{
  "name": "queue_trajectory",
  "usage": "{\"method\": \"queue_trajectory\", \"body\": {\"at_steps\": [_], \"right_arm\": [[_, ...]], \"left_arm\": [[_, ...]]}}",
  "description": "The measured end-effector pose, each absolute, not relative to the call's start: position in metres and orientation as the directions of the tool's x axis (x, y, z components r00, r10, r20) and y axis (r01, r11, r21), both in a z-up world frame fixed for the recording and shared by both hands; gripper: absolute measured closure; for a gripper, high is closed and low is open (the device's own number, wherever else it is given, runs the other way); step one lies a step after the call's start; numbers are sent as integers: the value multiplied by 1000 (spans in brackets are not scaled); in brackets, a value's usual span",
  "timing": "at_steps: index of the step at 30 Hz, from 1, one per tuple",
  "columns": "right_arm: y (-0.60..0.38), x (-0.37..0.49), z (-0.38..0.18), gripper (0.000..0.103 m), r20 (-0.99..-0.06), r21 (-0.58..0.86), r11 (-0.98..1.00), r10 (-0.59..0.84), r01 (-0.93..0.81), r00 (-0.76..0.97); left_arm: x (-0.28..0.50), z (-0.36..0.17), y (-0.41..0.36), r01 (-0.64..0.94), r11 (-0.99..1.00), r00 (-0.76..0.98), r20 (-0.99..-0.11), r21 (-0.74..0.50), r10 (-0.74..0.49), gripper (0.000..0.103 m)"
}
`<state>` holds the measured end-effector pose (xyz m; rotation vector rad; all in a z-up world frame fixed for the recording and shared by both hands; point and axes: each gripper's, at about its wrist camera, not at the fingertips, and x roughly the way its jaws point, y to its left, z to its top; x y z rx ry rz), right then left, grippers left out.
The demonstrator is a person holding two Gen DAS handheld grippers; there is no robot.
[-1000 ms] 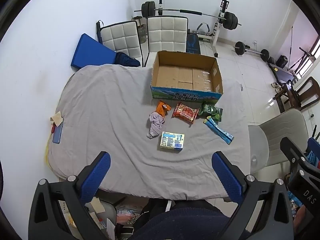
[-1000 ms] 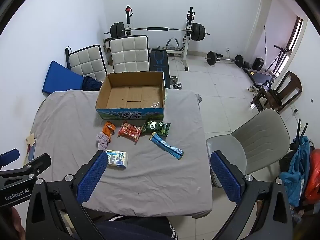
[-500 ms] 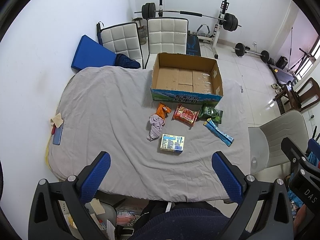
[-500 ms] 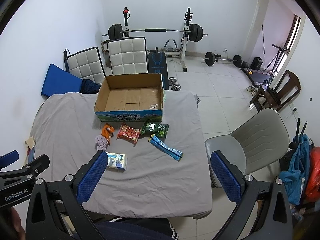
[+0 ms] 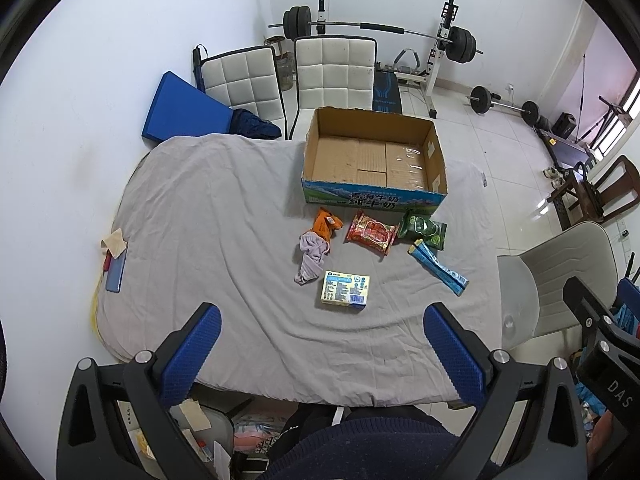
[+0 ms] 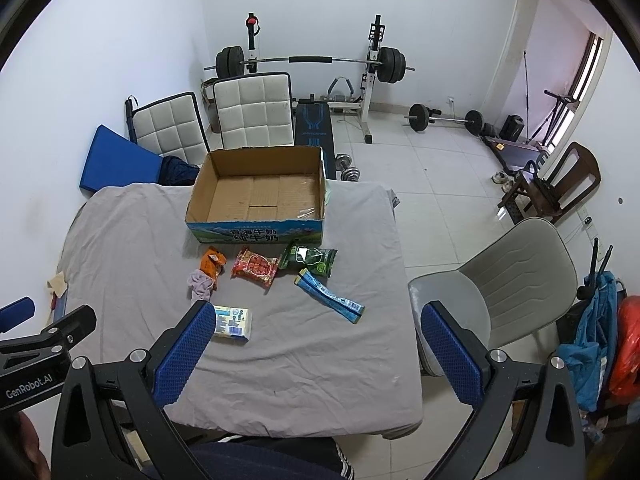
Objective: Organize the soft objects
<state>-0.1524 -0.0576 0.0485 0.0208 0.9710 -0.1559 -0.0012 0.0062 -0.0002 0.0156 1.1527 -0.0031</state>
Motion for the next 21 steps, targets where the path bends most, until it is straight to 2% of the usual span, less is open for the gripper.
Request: {"method": "queue_trajectory", "body": {"at_steps": [21], "right_arm": [[-65, -151, 48, 0, -823, -47, 987, -126, 155, 553]], "left_arm": [[3, 2, 4, 11, 1000, 406, -914, 10, 5, 0]]}}
